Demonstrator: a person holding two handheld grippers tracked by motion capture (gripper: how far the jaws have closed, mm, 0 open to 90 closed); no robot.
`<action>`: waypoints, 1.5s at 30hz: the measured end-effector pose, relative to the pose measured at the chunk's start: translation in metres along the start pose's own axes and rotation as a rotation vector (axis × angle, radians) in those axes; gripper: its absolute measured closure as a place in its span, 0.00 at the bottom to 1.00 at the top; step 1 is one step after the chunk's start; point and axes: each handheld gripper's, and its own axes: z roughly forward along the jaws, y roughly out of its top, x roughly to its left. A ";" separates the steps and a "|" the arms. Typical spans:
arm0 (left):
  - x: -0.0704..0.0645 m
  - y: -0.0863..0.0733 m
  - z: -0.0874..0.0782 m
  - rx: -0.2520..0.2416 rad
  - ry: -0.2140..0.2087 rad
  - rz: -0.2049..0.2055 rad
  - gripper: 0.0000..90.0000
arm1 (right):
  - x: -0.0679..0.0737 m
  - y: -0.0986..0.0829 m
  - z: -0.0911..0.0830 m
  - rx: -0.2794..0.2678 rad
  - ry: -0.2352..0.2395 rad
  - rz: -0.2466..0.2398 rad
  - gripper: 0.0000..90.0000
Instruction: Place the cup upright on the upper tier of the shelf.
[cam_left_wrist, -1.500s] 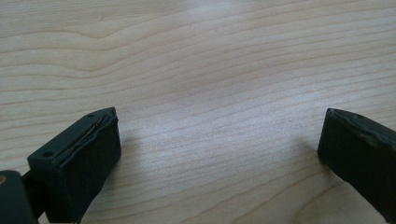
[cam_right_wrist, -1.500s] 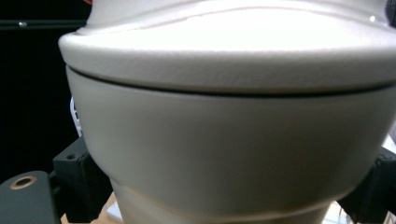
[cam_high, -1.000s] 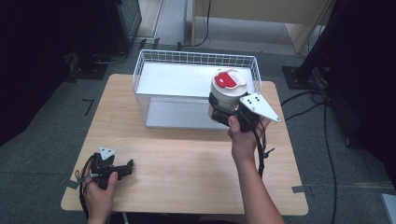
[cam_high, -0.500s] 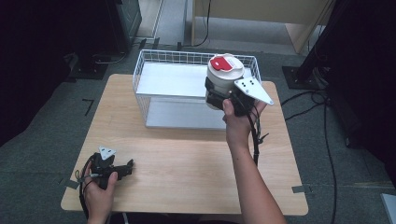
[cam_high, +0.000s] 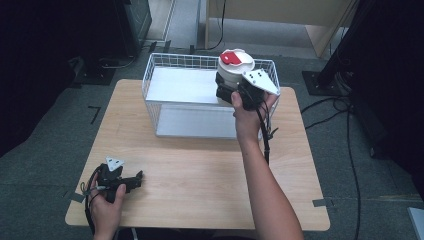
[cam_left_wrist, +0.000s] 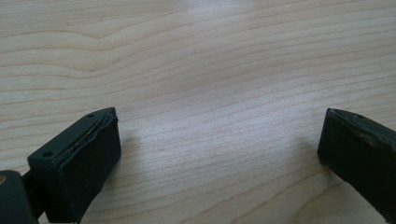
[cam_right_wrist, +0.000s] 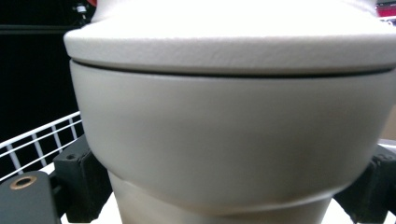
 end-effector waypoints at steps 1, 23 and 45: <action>0.000 0.000 0.000 0.000 0.000 0.000 0.00 | -0.001 0.000 0.003 0.002 -0.003 0.005 0.10; 0.000 0.000 0.000 0.000 -0.001 -0.002 0.00 | -0.012 0.001 0.052 0.037 -0.075 -0.004 0.10; 0.000 0.000 0.000 0.000 -0.001 -0.002 0.00 | -0.014 -0.003 0.046 0.014 -0.018 0.021 0.00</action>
